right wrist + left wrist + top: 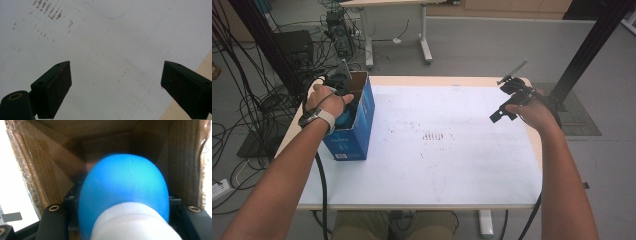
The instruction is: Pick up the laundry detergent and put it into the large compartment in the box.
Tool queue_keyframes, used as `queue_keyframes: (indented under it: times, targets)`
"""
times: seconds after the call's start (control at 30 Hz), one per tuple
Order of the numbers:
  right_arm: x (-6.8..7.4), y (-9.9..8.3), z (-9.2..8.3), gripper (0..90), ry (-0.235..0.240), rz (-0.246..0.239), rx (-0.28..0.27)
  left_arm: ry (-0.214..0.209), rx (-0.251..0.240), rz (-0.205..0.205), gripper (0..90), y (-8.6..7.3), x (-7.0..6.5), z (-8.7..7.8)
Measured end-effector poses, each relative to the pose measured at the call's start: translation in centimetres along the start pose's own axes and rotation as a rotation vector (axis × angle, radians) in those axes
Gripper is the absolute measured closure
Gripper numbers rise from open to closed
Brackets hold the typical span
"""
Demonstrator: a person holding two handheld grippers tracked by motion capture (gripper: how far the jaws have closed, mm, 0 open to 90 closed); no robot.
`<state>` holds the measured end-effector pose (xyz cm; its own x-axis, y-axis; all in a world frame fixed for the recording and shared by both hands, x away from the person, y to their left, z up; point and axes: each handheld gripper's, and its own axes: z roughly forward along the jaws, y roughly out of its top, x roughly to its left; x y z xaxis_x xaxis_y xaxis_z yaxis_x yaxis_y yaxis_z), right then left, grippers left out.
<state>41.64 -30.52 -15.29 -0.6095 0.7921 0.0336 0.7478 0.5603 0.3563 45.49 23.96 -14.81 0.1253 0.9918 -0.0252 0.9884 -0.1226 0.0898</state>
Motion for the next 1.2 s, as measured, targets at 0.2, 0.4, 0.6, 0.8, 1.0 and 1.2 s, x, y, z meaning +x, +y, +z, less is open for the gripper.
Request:
queue_keyframes:
  times: [0.2, 0.4, 0.6, 0.8, 1.0, 1.2]
  targets:
    - [0.01, -0.04, -0.04, 9.5, 0.0, 0.001, -0.001, 0.0, -0.001, 0.002, 37.6, -0.01, -0.03, 0.01]
    - [0.06, -0.04, 0.04, 9.5, -0.001, 0.002, 0.001, 0.003, -0.002, 0.006, 37.6, -0.03, -0.2, 0.03]
    - [0.02, -0.06, 0.12, 9.5, 0.001, 0.002, 0.002, 0.005, -0.002, 0.005, 37.6, -0.02, -0.26, 0.05]
    - [0.03, -0.02, 0.01, 9.5, -0.001, 0.001, -0.001, 0.007, -0.005, 0.01, 37.6, -0.04, -0.36, 0.07]
    - [0.1, 0.04, 0.05, 9.5, -0.002, 0.001, 0.003, 0.007, -0.002, 0.011, 37.6, -0.03, -0.38, 0.06]
    - [0.11, 0.01, 0.02, 9.5, -0.001, 0.0, 0.001, 0.007, -0.003, 0.011, 37.6, -0.05, -0.38, 0.06]
